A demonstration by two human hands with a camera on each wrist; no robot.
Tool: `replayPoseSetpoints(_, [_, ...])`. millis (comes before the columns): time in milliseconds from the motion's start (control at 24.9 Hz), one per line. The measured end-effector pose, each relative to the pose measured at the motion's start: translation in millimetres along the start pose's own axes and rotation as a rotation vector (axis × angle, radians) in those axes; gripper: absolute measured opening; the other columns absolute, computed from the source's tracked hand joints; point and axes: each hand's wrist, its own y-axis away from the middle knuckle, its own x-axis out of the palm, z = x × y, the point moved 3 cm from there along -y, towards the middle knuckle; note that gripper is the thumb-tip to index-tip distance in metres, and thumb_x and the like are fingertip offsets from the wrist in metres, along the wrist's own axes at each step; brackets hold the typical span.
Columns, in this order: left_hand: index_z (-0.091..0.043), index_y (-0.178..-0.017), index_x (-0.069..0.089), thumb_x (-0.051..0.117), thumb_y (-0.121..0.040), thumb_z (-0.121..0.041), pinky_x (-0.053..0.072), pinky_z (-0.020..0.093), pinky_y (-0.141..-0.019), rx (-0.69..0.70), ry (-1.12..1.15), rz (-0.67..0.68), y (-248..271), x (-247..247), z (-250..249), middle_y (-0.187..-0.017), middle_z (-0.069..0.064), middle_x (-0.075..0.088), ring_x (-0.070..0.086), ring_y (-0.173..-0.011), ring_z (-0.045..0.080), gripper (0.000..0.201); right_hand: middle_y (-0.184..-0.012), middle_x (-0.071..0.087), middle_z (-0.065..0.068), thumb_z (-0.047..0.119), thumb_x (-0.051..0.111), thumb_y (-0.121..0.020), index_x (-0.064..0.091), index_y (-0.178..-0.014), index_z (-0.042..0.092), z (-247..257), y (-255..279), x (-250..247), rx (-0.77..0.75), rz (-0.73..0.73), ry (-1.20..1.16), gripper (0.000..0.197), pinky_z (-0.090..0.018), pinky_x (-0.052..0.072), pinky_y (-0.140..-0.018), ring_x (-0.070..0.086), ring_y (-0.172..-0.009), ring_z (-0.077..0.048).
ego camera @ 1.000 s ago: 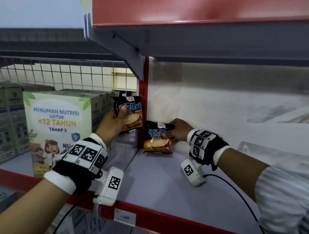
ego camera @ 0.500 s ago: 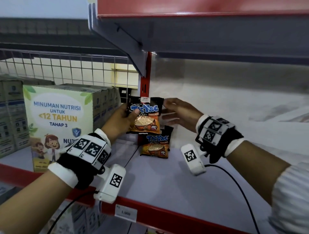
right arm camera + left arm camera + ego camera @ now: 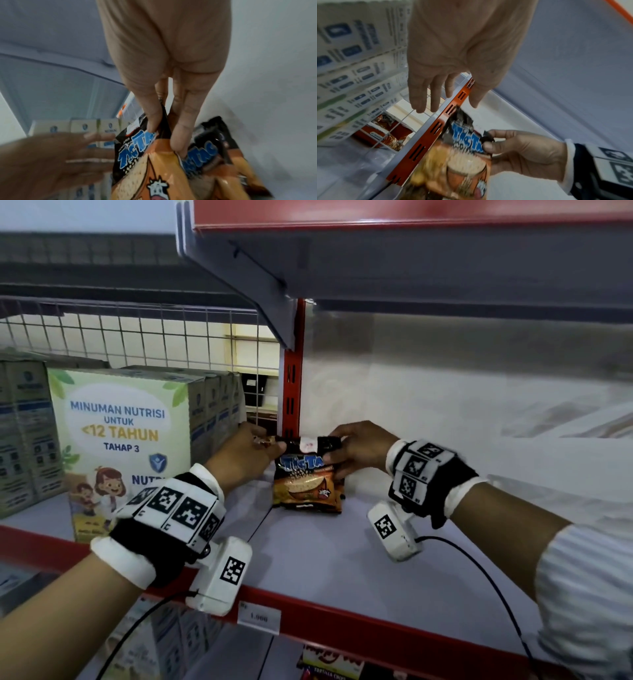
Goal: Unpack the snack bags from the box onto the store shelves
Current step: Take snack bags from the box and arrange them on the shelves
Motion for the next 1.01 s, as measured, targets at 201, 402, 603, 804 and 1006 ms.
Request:
replayPoseSetpoints(201, [-0.015, -0.117, 0.052, 0.063, -0.090, -0.027, 0.040, 0.020, -0.057, -0.002, -0.082, 0.033, 12, -8, 8, -0.107, 0.003, 0.061, 0.054, -0.077, 0.009, 0.032, -0.097, 0.066, -0.016, 0.003, 0.072, -0.079, 0.062, -0.108, -0.003, -42, -17, 0, 0.129, -0.074, 0.326, 0.031, -0.034, 0.060, -0.075, 0.066, -0.080, -0.025])
replayPoseSetpoints(402, [-0.016, -0.115, 0.053, 0.063, -0.090, -0.025, 0.040, 0.022, -0.064, -0.006, -0.101, 0.018, 19, -11, 9, -0.104, 0.002, 0.062, 0.055, -0.080, 0.011, 0.029, -0.101, 0.065, -0.016, 0.008, 0.079, -0.073, 0.056, -0.088, 0.009, -48, -16, -1, 0.150, -0.125, 0.263, 0.028, -0.042, 0.057, -0.083, 0.067, -0.087, -0.030])
replayPoseSetpoints(603, [-0.010, -0.127, 0.054, 0.062, -0.091, -0.022, 0.041, 0.024, -0.086, 0.014, -0.134, 0.025, 29, 6, -5, -0.129, 0.008, 0.058, 0.055, -0.115, 0.021, 0.039, -0.104, 0.054, -0.006, 0.018, 0.079, -0.075, 0.058, -0.111, 0.011, -26, 7, -23, 0.084, -0.216, 0.243, 0.043, -0.039, 0.058, -0.076, 0.060, -0.087, -0.023])
replayPoseSetpoints(804, [-0.009, -0.107, 0.058, 0.058, -0.093, -0.021, 0.050, 0.033, -0.076, 0.082, 0.110, 0.008, 47, 47, -52, -0.098, 0.009, 0.065, 0.062, -0.077, 0.018, 0.018, -0.078, 0.066, -0.009, 0.007, 0.073, -0.079, 0.061, -0.074, 0.012, 1, 73, -60, -0.091, -0.314, 0.113, 0.013, -0.026, 0.052, -0.048, 0.061, -0.061, -0.016])
replayPoseSetpoints(1006, [-0.012, -0.081, 0.052, 0.051, -0.097, -0.022, 0.049, 0.026, -0.052, 0.148, 0.294, -0.032, 102, 122, -110, -0.074, 0.009, 0.061, 0.057, -0.054, 0.020, 0.019, -0.077, 0.068, -0.007, 0.009, 0.072, -0.078, 0.062, -0.074, 0.011, -8, 182, -109, -0.185, -0.371, 0.096, 0.011, -0.023, 0.043, -0.042, 0.058, -0.061, -0.014])
